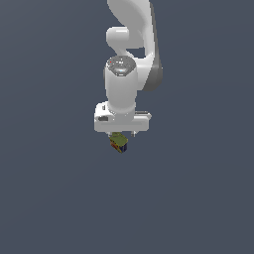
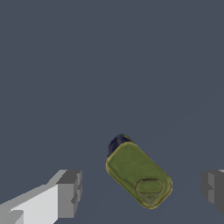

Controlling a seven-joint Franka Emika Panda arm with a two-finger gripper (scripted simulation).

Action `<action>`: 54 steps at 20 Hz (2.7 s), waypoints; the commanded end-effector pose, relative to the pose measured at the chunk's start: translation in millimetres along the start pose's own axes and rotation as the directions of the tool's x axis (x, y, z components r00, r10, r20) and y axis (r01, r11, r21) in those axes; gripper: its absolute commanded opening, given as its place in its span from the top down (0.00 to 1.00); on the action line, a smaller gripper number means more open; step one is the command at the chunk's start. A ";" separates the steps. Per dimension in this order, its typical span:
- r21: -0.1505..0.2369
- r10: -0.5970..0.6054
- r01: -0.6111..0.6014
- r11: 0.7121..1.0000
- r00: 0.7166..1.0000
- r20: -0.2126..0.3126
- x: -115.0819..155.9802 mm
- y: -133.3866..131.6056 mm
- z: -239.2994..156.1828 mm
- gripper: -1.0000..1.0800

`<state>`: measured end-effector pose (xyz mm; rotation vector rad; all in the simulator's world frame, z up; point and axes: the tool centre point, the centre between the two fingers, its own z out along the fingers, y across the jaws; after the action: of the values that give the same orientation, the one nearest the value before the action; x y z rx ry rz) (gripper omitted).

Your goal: Pick up the object and move it to a goal position.

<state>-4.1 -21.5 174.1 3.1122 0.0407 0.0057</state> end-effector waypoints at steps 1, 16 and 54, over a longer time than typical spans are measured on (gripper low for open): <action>-0.001 -0.002 0.002 1.000 1.000 0.001 -0.2 0.2 -0.4 0.04; 0.003 -0.143 0.143 0.990 0.990 0.001 -7.1 4.6 12.5 0.04; 0.023 -0.715 0.715 0.698 0.699 -0.018 -43.8 19.7 65.8 0.04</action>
<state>-47.1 -44.3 108.8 2.8793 1.2567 -0.0007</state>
